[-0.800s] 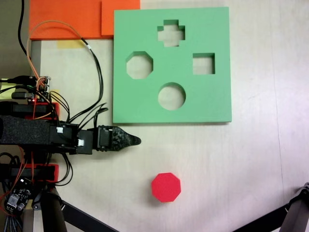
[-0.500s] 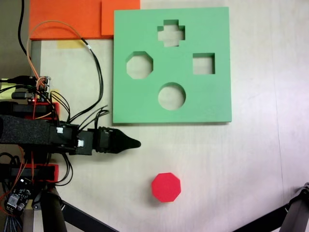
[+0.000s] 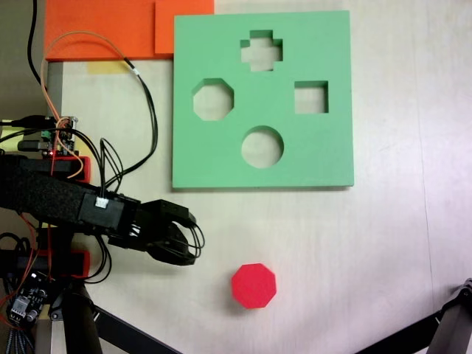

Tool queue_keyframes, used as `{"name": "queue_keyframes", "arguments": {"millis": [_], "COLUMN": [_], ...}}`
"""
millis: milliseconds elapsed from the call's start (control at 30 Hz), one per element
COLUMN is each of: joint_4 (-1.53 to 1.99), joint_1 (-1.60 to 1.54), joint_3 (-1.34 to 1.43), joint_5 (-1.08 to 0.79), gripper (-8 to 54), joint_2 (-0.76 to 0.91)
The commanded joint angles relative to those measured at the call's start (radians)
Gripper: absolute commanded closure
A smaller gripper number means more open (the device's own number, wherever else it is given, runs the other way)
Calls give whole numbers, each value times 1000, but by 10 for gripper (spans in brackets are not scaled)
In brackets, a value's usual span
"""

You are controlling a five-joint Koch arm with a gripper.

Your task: Put the octagonal pillar block into the corresponding hole

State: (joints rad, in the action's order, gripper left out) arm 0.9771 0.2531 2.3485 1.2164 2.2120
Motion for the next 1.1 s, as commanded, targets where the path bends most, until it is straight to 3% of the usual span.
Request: {"name": "queue_keyframes", "arguments": {"millis": [0, 67, 233, 533, 1067], "joint_4": [370, 635, 658, 641, 561], "joint_1": [28, 58, 114, 143, 143], "joint_3": [-293, -548, -758, -937, -1187], "joint_5": [18, 9, -3, -109, -98], "gripper": [51, 24, -68, -68, -68], "joint_2": [-140, -324, -374, -632, -983]}}
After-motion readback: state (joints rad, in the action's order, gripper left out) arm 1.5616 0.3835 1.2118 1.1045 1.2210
